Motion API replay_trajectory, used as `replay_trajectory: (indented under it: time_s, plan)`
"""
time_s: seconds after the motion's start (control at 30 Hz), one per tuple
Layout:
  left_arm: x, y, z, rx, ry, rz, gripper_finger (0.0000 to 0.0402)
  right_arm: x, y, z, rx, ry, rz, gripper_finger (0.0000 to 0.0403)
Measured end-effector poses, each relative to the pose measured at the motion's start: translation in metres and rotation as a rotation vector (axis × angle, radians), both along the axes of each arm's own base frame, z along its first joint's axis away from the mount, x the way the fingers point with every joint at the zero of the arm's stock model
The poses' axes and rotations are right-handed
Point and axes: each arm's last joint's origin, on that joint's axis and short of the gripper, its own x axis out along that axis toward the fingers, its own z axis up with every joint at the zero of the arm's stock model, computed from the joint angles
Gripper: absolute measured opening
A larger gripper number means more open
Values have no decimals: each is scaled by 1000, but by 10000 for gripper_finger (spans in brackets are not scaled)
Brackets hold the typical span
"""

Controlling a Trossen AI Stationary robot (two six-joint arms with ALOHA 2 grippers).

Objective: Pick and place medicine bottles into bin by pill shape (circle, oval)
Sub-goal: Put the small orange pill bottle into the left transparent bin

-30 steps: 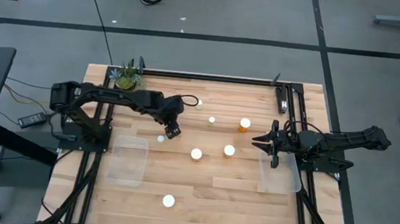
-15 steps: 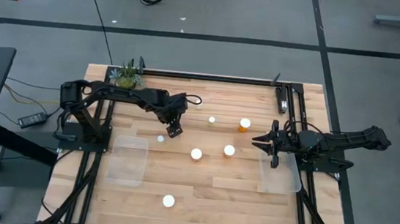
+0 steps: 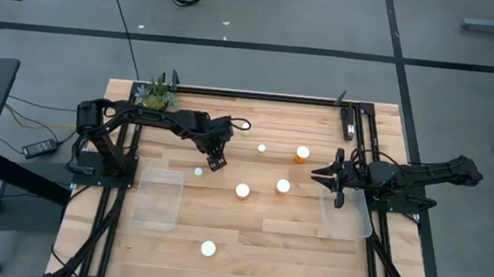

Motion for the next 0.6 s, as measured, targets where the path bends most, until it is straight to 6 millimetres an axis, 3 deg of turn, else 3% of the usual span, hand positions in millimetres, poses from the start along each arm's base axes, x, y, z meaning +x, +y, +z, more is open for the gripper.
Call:
replay_trajectory:
  time_s: [0.6]
  plan:
    - [0,0,0,0,-3,3,130,0,0,0,0,-1,0,88]
